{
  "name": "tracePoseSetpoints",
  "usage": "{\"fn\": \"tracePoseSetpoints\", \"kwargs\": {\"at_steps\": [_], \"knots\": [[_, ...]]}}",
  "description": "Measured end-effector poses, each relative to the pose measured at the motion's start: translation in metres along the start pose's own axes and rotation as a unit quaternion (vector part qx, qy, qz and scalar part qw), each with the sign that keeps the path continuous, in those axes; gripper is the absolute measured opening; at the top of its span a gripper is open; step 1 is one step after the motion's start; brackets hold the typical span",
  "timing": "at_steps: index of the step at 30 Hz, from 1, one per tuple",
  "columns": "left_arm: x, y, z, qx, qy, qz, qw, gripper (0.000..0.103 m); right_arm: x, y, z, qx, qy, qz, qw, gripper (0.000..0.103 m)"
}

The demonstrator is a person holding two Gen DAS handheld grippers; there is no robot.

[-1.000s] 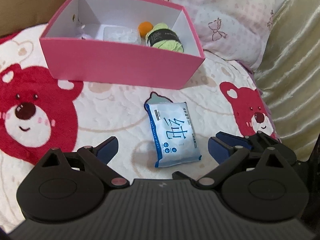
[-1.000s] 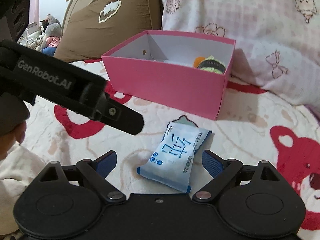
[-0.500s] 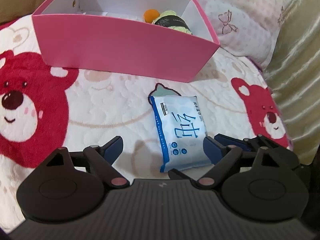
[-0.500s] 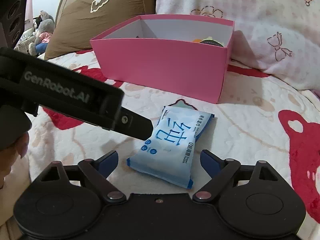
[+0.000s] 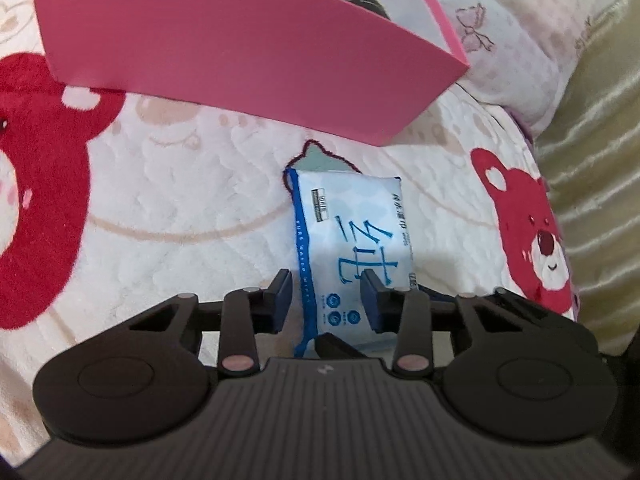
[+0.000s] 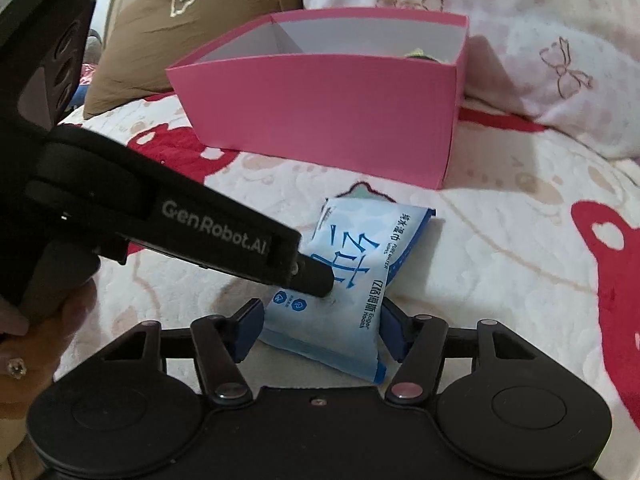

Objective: Organize objects
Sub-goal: 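Lower the open left gripper over the blue-and-white wet-wipes pack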

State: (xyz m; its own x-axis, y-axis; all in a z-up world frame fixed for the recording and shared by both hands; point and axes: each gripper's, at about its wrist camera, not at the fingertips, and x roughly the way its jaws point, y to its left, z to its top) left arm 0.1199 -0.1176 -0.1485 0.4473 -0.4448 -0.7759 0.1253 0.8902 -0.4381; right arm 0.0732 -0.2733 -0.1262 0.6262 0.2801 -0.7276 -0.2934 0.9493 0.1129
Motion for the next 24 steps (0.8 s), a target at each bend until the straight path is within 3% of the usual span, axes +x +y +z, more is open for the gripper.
{"fn": "tracePoseSetpoints", "kwargs": {"at_steps": [3, 12, 14, 15, 17, 20, 24], "knots": [[0.003, 0.004, -0.001, -0.007, 0.000, -0.002, 1.0000, 0.037, 0.002, 0.001, 0.000, 0.005, 0.006, -0.023, 1.000, 0.079], [0.007, 0.008, -0.004, -0.010, -0.001, 0.000, 1.0000, 0.039, 0.003, -0.001, -0.001, 0.003, 0.009, -0.047, 0.999, 0.085], [0.009, 0.009, -0.002, -0.012, 0.003, 0.000, 0.9999, 0.039, -0.003, -0.005, -0.001, 0.007, 0.003, -0.059, 0.998, 0.075], [0.009, 0.009, 0.000, -0.014, 0.007, 0.001, 0.9999, 0.039, -0.010, -0.004, 0.000, -0.005, -0.004, -0.055, 0.998, 0.054], [0.010, 0.009, 0.005, -0.025, 0.015, 0.002, 0.9996, 0.039, -0.021, -0.003, 0.002, -0.035, -0.004, -0.029, 0.999, 0.047], [0.011, 0.009, 0.006, -0.033, 0.014, 0.000, 0.9994, 0.038, -0.023, -0.001, 0.007, -0.045, 0.007, -0.034, 0.998, 0.022], [0.011, 0.010, 0.005, -0.034, 0.011, -0.003, 0.9993, 0.038, -0.013, -0.002, 0.013, -0.052, -0.002, -0.022, 0.998, 0.021]]}}
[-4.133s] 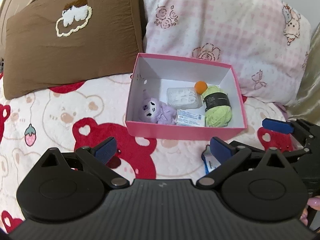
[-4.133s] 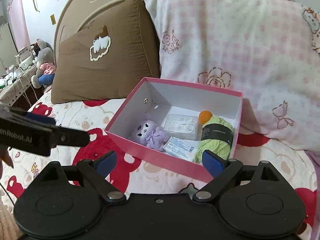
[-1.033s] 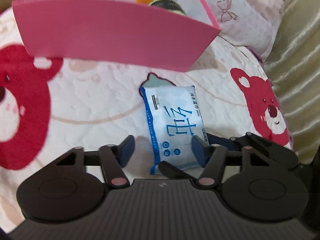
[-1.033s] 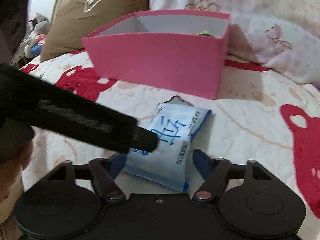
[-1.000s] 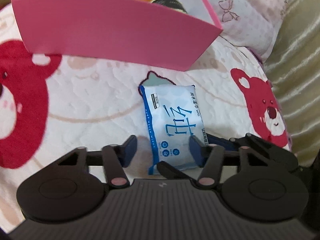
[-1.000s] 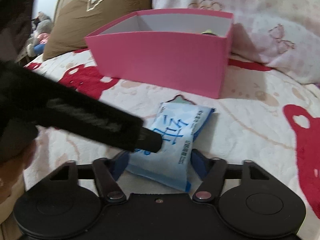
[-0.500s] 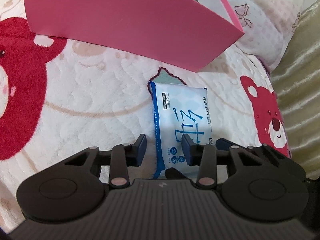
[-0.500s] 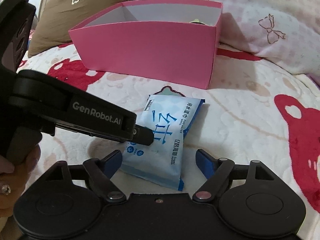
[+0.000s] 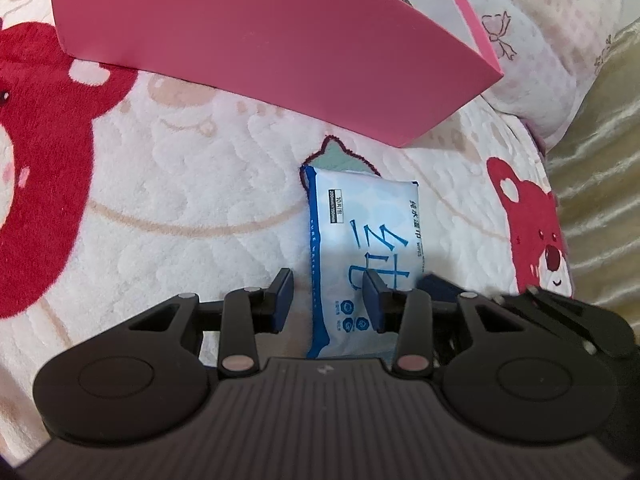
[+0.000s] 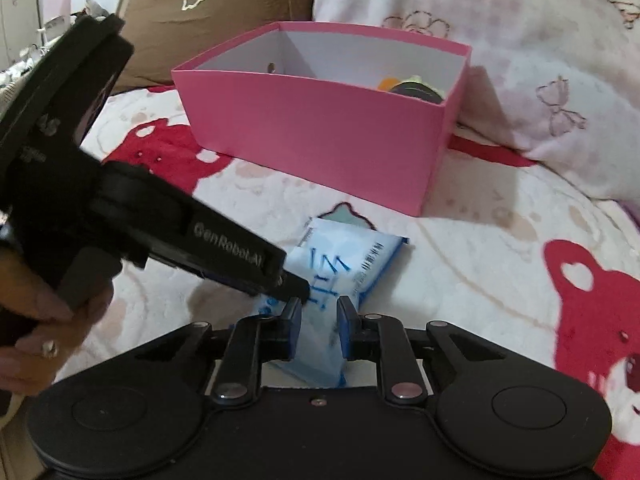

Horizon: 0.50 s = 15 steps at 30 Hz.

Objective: Organize objects
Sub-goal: 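Lower the open left gripper over the blue-and-white wet-wipes pack, then close the left gripper on the wet-wipes pack's edge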

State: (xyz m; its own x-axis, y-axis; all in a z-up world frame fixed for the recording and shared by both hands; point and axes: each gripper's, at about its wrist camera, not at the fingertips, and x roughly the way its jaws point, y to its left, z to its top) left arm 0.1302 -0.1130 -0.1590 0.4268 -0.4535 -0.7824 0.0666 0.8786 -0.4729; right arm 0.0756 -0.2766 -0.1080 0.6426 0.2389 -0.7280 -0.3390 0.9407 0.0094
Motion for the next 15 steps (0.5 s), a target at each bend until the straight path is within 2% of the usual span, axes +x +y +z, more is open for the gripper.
{"fn": "tracePoseSetpoints", "kwargs": {"at_steps": [4, 8, 10, 11, 13, 14, 15], "knots": [[0.000, -0.003, 0.000, 0.007, 0.000, 0.006, 1.0000, 0.038, 0.018, -0.003, 0.001, 0.011, 0.006, -0.022, 1.000, 0.016], [-0.001, -0.006, -0.001, 0.017, -0.004, 0.009, 0.9998, 0.038, 0.021, -0.005, -0.004, 0.022, 0.001, -0.021, 1.000, 0.017], [-0.003, -0.006, -0.001, 0.019, -0.009, 0.005, 0.9998, 0.038, 0.019, -0.006, -0.005, 0.031, 0.003, -0.023, 0.999, 0.021], [-0.003, -0.006, -0.001, 0.018, -0.012, 0.002, 0.9998, 0.038, 0.018, -0.007, -0.005, 0.036, 0.005, -0.022, 0.999, 0.025], [-0.003, -0.005, -0.001, 0.017, -0.015, -0.005, 0.9997, 0.037, 0.013, -0.010, -0.006, 0.055, 0.004, -0.021, 0.998, 0.049], [-0.002, -0.005, -0.002, 0.014, -0.017, -0.011, 0.9997, 0.036, 0.012, -0.012, -0.008, 0.064, 0.007, -0.023, 0.998, 0.071], [-0.001, -0.005, -0.002, 0.012, -0.017, -0.017, 0.9996, 0.033, 0.011, -0.015, -0.010, 0.073, 0.009, -0.019, 0.997, 0.077]]}}
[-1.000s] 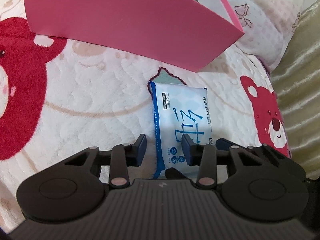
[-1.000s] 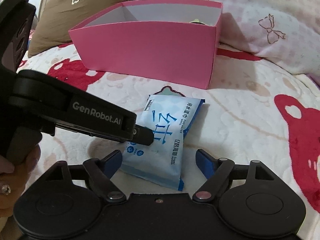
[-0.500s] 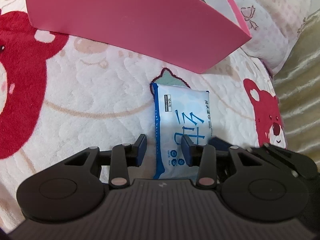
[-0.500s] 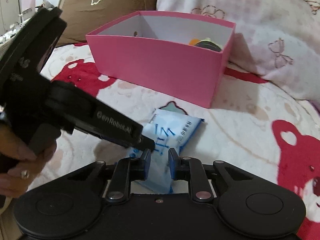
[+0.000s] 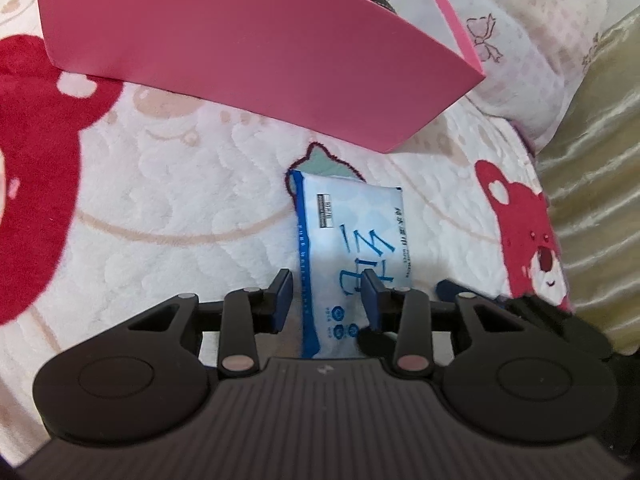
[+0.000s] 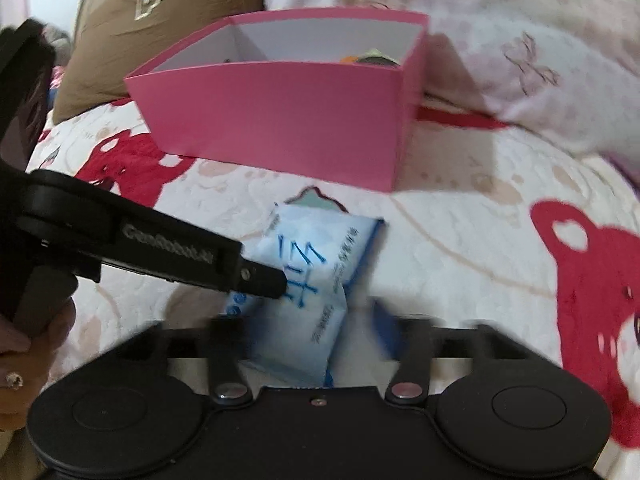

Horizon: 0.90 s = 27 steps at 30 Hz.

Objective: Organize objects
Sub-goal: 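Close the left gripper on the wet-wipes pack's edge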

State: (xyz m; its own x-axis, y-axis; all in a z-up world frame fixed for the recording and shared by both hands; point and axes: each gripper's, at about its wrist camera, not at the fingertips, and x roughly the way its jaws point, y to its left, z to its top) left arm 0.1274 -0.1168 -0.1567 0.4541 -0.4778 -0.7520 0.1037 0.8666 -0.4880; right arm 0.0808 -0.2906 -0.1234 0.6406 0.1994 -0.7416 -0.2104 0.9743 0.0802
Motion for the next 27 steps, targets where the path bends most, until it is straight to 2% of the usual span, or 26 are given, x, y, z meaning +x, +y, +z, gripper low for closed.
{"fn": "tracePoseSetpoints", "kwargs": {"at_steps": [5, 6, 10, 16, 19, 27], "knots": [[0.001, -0.002, -0.002, -0.002, -0.005, -0.006, 1.0000, 0.030, 0.006, -0.003, -0.006, 0.021, 0.005, 0.065, 0.998, 0.077], [0.001, -0.002, -0.002, 0.000, -0.006, -0.005, 1.0000, 0.030, 0.009, 0.000, -0.006, 0.018, 0.006, 0.069, 0.997, 0.081], [0.002, -0.003, -0.002, -0.004, -0.005, -0.004, 1.0000, 0.030, 0.020, 0.012, -0.003, 0.012, 0.005, 0.051, 0.999, 0.083], [0.000, -0.006, -0.002, 0.004, -0.005, 0.000, 1.0000, 0.030, 0.025, 0.024, -0.005, 0.005, 0.001, 0.004, 1.000, 0.074], [-0.003, -0.010, -0.003, 0.008, -0.004, 0.004, 1.0000, 0.030, 0.021, 0.022, -0.004, 0.014, 0.000, 0.006, 1.000, 0.068], [-0.017, -0.018, -0.008, 0.019, 0.011, 0.022, 0.9995, 0.030, 0.010, 0.028, -0.005, 0.006, 0.004, 0.018, 1.000, 0.067]]}}
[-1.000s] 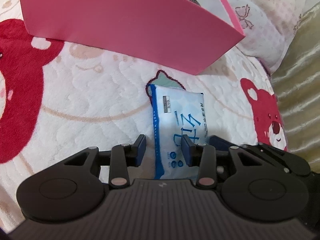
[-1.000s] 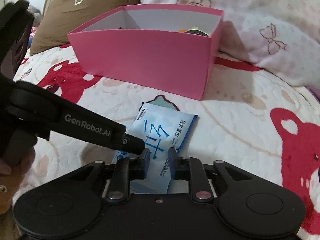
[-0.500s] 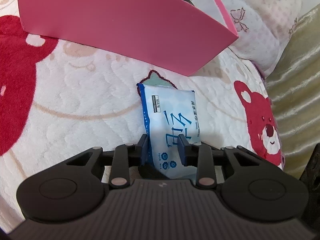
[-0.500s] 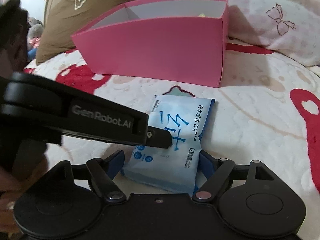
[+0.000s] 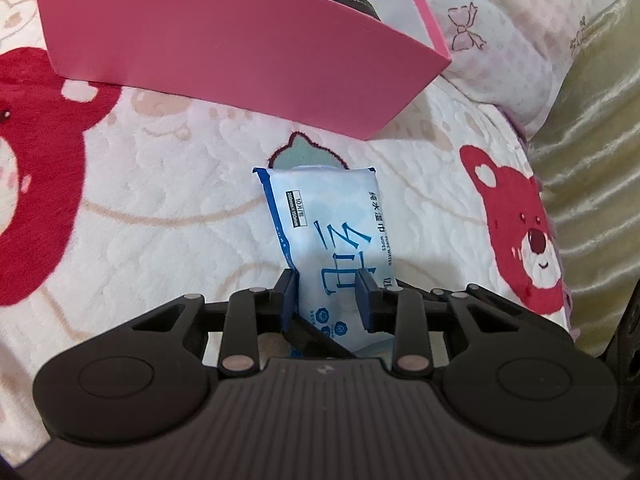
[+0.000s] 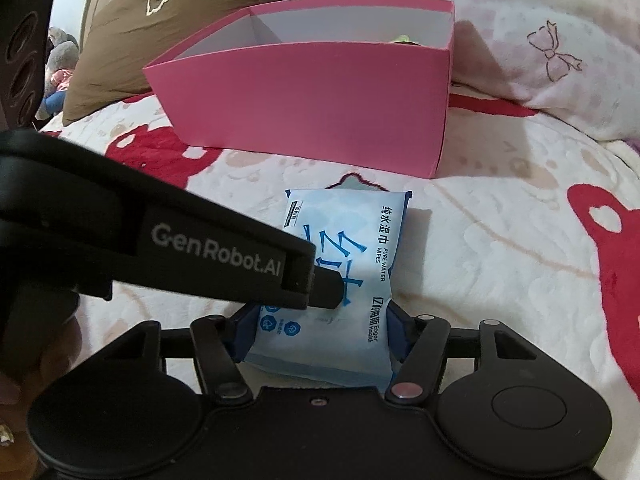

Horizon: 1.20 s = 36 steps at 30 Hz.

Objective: Organize objects
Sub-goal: 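Close the left gripper on the wet-wipes pack's edge, then lift the wet-wipes pack with the left gripper and carry it over the box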

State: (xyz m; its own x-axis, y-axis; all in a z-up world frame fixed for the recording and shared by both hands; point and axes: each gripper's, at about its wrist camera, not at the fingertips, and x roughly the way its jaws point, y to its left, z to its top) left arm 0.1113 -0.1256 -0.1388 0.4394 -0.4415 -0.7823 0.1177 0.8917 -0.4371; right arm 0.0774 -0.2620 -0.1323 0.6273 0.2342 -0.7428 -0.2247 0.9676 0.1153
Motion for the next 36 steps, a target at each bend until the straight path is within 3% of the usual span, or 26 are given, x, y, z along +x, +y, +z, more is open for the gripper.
{"fn": "tracePoseSetpoints", "kwargs": {"at_steps": [9, 14, 19, 26, 36], "knots": [[-0.017, -0.002, -0.009, 0.001, 0.035, 0.026, 0.9990, 0.030, -0.012, 0.008, -0.006, 0.016, 0.024, 0.034, 0.999, 0.067], [-0.035, 0.000, -0.012, -0.015, 0.030, 0.027, 0.9991, 0.030, -0.020, 0.016, -0.004, 0.014, 0.035, 0.042, 0.998, 0.067], [-0.063, -0.004, -0.010, 0.004, 0.029, 0.028, 0.9992, 0.030, -0.040, 0.028, 0.003, -0.003, 0.029, 0.052, 0.998, 0.067], [-0.104, -0.015, -0.007, 0.026, 0.001, 0.028, 0.9993, 0.030, -0.069, 0.040, 0.015, -0.001, 0.013, 0.067, 0.998, 0.066], [-0.159, -0.008, 0.010, 0.002, -0.056, -0.005, 0.9984, 0.030, -0.104, 0.061, 0.049, -0.045, -0.030, 0.069, 0.996, 0.065]]}}
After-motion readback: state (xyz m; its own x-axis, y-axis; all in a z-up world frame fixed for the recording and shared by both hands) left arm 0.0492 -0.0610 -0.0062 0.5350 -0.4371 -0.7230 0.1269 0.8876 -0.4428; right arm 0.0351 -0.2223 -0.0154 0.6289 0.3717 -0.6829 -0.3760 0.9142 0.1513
